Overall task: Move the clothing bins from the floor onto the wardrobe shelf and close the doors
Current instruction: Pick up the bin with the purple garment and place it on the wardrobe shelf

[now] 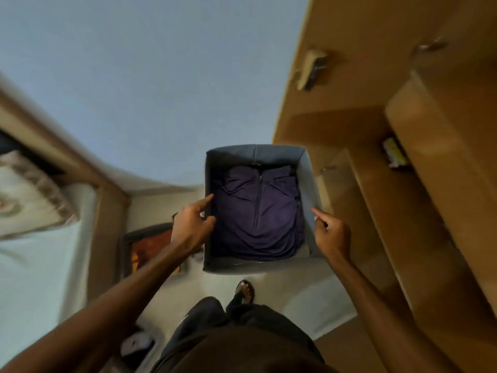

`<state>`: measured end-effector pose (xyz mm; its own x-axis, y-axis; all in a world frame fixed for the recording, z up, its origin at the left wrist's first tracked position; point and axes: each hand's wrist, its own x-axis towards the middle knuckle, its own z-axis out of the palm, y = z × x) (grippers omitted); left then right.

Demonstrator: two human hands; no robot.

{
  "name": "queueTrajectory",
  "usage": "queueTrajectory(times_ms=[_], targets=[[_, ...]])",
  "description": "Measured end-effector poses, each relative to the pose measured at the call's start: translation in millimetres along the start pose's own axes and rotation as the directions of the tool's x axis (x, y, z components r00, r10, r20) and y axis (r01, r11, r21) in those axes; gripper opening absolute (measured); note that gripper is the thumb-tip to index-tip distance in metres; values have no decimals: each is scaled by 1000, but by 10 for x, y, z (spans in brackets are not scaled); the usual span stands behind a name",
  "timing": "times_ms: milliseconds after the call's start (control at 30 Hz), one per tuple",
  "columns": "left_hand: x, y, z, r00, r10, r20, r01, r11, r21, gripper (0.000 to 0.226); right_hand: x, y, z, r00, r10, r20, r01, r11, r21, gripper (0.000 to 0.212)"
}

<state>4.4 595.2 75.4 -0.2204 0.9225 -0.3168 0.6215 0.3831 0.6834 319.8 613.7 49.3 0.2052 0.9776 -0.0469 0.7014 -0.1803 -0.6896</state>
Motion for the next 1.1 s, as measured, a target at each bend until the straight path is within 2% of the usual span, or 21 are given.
queueTrajectory(times_ms=[133,333,467,600,800,900,967,1033,1100], targets=[[418,901,283,982,169,85,-172,985,24,63,257,162,-639,973,149,-175,-144,989,42,28],[810,2312,691,893,440,94,-440,898,-22,52,457,376,-1665,869,237,-435,-196,971,138,30],[1047,3216,1013,776,616,133,-611,787,-86,49,578,508,-2281,758,268,-595,-222,963,151,29],[1294,4024,1499,644,732,221,-712,679,-177,52,764,750,-2685,662,321,-678,-278,944,176,28],[1436,4996,2388,472,813,341,-808,554,-202,46,893,1234,-3187,499,442,-746,-405,879,250,29],[1436,5343,2810,380,833,401,-860,478,-177,45,848,1447,-3384,448,496,-744,-493,831,257,31],[1383,5519,3117,286,823,491,-888,420,-186,48,754,1572,-3527,399,523,-753,-574,783,240,30],[1289,5648,3369,190,789,585,-913,360,-190,54,655,1690,-3657,380,529,-759,-621,754,215,29],[1176,5811,3705,135,745,653,-921,338,-195,56,554,1836,-3834,330,566,-756,-642,721,260,29]])
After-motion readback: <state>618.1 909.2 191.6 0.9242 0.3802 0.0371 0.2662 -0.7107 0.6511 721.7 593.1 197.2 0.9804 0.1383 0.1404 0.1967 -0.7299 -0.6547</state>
